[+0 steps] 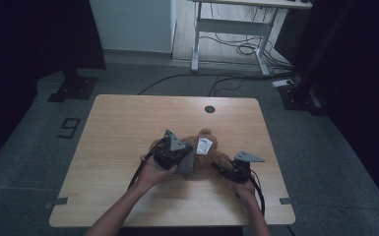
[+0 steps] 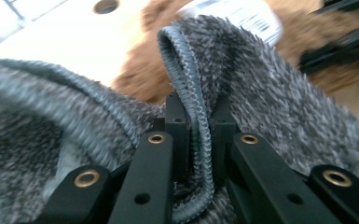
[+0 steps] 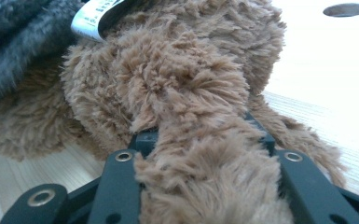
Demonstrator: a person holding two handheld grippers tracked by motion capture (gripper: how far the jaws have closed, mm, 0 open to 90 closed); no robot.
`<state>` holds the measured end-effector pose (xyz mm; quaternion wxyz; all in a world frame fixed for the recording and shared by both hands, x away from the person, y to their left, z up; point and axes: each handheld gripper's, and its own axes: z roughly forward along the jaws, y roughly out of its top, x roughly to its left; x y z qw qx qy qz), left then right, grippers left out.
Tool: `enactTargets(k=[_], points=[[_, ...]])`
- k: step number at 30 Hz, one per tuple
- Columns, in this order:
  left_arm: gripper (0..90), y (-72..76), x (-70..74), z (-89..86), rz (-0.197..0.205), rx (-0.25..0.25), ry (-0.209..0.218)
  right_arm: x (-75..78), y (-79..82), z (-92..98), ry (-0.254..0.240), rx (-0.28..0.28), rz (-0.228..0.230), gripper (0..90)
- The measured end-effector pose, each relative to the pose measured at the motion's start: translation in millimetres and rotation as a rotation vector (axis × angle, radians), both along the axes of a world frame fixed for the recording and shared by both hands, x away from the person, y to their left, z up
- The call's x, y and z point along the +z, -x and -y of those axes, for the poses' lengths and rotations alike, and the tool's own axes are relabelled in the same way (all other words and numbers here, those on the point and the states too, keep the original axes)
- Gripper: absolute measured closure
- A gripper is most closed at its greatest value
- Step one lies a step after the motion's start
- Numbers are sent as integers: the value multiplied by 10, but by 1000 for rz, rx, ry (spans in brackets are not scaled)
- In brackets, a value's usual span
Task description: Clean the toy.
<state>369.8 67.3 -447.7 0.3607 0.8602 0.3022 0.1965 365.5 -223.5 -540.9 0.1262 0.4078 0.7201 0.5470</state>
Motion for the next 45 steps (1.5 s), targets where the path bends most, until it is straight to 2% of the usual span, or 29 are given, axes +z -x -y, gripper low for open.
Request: enactTargets(k=[2, 5, 9, 13, 15, 17, 19, 20, 21, 23, 25, 27, 29, 30, 34, 38, 41, 45], points=[[818, -17, 51, -90, -26, -3, 34, -5, -4, -6, -11, 10, -3, 604], [818, 0, 171, -47, 0, -10, 53, -4, -10, 0, -11, 10, -3, 605], [817, 11, 335, 195, 36, -55, 100, -7, -12, -3, -13, 6, 0, 606], [817, -18, 417, 589, 52, -103, 104, -6, -12, -13, -14, 2, 0, 606], [817, -52, 371, 788, 32, -122, 92, -4, -12, -13, -14, 2, 0, 606], [817, -105, 218, 966, -14, -128, 54, -2, -12, -12, -12, 3, 1, 606], [817, -151, 46, 1050, -47, -121, 21, -2, -11, -9, -11, 4, 0, 606], [818, -165, -32, 1060, -48, -118, 16, -3, -13, -10, -8, 1, 2, 608], [819, -166, -74, 1050, -43, -111, 33, -6, -16, -9, 10, -1, 2, 608], [819, -152, -79, 1000, -42, -109, 54, -14, -19, -12, 9, -4, -1, 608], [819, -124, -65, 951, -32, -113, 44, -8, -16, -12, 14, 2, 3, 608], [820, -79, -49, 885, -1, -109, 18, -6, -8, -14, 10, 1, 1, 609], [820, -35, -8, 734, 57, -75, -27, -4, -1, -6, 7, -1, 0, 609], [821, -35, 4, 668, 64, -60, -28, -7, -3, 2, 0, -2, -2, 609], [819, -88, 41, 276, 30, 15, 21, -12, -13, 4, -6, 3, 1, 609], [819, -40, 65, -59, 44, 51, 12, -7, -14, 21, 4, 8, 4, 609], [818, -30, 60, -289, 44, 90, 53, -7, -13, 17, 4, 9, 4, 608], [818, -45, 54, -527, 45, 144, 78, -8, -15, 18, 2, 8, 4, 608]])
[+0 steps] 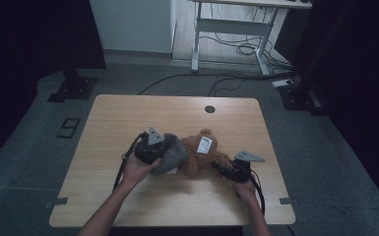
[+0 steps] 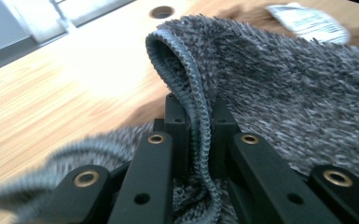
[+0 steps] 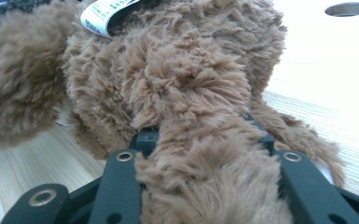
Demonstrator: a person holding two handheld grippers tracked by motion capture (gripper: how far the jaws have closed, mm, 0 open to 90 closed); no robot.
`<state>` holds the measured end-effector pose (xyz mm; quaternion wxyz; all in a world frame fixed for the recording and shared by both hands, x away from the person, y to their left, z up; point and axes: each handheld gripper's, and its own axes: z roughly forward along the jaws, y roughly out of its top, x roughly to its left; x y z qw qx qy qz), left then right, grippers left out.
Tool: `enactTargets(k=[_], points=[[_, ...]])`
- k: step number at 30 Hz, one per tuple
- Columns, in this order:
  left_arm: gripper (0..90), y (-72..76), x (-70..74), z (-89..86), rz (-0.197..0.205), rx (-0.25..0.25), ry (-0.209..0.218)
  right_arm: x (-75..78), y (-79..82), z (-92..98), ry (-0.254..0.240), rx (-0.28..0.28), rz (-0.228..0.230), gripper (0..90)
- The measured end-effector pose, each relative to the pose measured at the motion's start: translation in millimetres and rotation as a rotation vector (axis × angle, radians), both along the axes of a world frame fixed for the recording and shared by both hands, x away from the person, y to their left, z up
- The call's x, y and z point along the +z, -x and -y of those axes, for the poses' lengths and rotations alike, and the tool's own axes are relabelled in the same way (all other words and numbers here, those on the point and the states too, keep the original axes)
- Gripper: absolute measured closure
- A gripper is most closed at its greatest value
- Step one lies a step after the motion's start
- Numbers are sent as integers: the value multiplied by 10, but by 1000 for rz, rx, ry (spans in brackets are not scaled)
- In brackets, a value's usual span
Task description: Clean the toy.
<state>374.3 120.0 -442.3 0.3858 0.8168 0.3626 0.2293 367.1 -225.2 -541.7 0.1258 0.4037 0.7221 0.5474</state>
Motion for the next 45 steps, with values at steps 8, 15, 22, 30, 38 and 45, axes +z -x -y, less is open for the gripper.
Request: enactTargets(k=[8, 15, 22, 30, 38, 45], points=[[820, -48, -208, -285, -34, 78, 10, -3, -3, -1, -2, 0, -1, 608], [820, -80, -437, -470, -108, 128, 29, -7, -8, 3, -6, -6, -3, 609], [818, 58, -64, -306, -2, 79, 70, -6, -8, 9, -9, -10, -6, 609], [816, 57, 294, 372, 61, -57, 88, -5, -7, 8, -9, -11, -6, 609], [813, -51, 204, 1281, 25, -196, 24, -5, -6, 12, -6, -6, -6, 609], [818, -45, -109, 1522, 30, -198, -115, -14, -4, 13, -6, -10, -10, 610]])
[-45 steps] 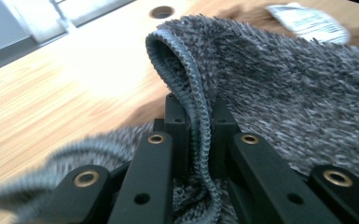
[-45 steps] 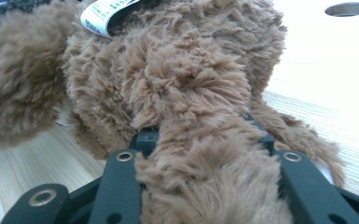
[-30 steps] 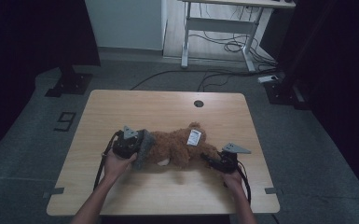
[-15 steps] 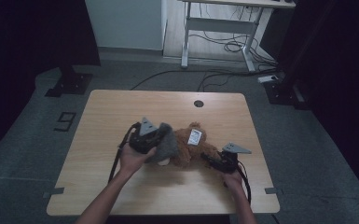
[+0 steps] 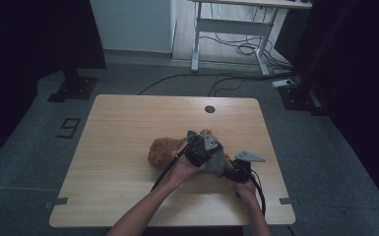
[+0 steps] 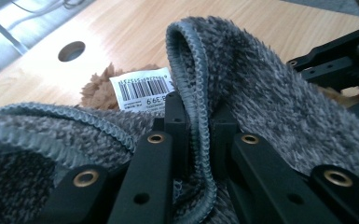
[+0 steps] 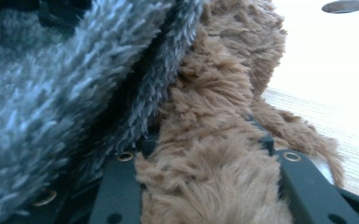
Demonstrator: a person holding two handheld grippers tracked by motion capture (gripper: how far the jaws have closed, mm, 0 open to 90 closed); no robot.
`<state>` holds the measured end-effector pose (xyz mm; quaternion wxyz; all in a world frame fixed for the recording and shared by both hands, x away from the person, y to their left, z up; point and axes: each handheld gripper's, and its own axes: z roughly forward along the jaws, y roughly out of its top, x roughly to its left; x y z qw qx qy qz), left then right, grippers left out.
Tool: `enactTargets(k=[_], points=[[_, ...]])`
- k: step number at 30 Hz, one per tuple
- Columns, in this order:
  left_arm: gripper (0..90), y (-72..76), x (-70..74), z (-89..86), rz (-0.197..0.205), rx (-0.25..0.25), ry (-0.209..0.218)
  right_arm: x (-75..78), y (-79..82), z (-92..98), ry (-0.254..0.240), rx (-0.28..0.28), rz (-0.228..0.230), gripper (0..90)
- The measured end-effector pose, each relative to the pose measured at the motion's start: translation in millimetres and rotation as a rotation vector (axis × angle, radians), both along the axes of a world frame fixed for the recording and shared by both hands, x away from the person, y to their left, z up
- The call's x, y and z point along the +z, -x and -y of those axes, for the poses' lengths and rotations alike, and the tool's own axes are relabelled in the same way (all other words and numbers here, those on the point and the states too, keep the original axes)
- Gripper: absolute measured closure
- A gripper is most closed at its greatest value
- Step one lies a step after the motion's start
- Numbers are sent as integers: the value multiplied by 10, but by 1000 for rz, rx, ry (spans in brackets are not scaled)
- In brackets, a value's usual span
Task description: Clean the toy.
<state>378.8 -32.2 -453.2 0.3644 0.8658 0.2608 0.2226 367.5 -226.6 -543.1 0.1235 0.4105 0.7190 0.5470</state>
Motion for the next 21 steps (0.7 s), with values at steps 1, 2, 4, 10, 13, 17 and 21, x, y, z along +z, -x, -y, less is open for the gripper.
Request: enactTargets(k=[1, 2, 4, 10, 13, 17, 21], points=[[818, 13, 4, -23, 7, 1, -6, 4, 2, 0, 3, 1, 2, 610], [818, 22, 6, -48, 13, 2, -10, 6, 4, -2, 6, 0, 4, 610], [819, 51, 13, -165, 30, 23, -17, 7, 4, 0, 8, -3, 2, 611], [820, 130, 40, -621, 73, 109, -30, 16, 13, -2, 16, -4, -1, 611], [820, 143, 39, -885, 66, 145, -28, 20, 22, 8, 19, -4, -5, 611], [820, 207, 32, -1174, 60, 172, 22, 24, 33, -1, 23, -1, -6, 611], [820, 246, 43, -1399, 58, 215, 47, 17, 34, 4, 15, -3, -11, 611]])
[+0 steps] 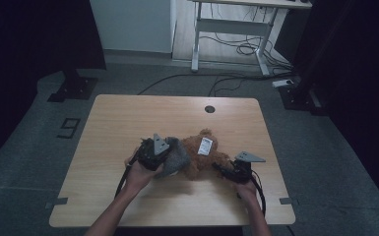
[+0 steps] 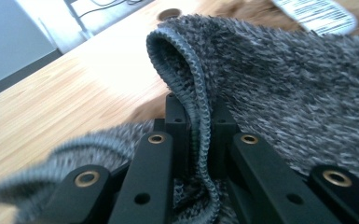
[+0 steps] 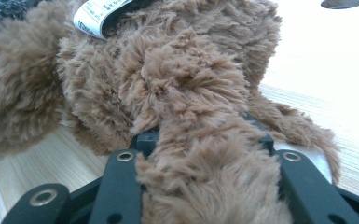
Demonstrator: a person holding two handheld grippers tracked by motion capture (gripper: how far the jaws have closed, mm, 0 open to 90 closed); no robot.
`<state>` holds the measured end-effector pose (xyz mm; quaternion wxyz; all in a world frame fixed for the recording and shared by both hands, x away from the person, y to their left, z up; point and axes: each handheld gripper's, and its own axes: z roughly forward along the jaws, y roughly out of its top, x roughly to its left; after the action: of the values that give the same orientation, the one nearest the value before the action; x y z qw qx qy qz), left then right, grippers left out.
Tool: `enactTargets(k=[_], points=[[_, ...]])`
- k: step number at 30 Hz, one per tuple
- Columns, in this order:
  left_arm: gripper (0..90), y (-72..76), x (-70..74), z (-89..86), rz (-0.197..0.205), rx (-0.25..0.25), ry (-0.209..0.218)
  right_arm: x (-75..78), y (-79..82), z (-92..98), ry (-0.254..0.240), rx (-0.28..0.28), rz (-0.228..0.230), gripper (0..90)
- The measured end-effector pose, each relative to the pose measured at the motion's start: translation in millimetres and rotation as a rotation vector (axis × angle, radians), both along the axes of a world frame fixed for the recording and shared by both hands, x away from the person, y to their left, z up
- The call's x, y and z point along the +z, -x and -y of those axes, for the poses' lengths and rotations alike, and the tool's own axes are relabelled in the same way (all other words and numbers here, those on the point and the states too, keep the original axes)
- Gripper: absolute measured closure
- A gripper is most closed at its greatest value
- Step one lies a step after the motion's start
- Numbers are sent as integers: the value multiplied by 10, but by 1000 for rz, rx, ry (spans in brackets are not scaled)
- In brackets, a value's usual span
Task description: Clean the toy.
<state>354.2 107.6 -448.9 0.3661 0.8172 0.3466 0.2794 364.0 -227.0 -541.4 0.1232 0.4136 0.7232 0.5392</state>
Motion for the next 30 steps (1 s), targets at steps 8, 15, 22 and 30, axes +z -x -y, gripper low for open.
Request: enactTargets(k=[8, 15, 22, 30], points=[[819, 29, -176, -349, -59, 73, 26, -6, 6, 0, 0, 14, -10, 612], [819, -37, -494, -578, -194, 83, 131, -37, 14, -31, 1, 46, -55, 627], [820, -62, -675, -566, -261, 54, 170, -81, 25, -37, 55, 109, -150, 641], [821, -315, -706, -481, -262, 67, 181, -72, -123, -142, 123, 69, -126, 648]])
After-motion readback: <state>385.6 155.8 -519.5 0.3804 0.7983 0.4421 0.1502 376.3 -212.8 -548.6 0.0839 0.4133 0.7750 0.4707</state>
